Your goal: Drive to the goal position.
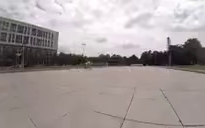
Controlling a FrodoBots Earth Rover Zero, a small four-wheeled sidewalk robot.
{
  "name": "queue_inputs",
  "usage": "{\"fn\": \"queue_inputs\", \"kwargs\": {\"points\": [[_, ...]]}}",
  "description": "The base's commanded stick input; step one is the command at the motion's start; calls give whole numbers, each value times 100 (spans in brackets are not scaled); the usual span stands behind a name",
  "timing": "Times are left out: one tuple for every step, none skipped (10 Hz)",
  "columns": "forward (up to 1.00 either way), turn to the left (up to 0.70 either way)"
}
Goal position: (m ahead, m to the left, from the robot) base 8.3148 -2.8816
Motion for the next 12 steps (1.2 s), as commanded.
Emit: {"fn": "queue_inputs", "kwargs": {"points": [[100, 0], [100, 0], [100, 0], [100, 0], [100, 0], [100, 0], [100, -9], [100, -40], [100, -40], [100, -40], [100, -40], [100, -40]]}}
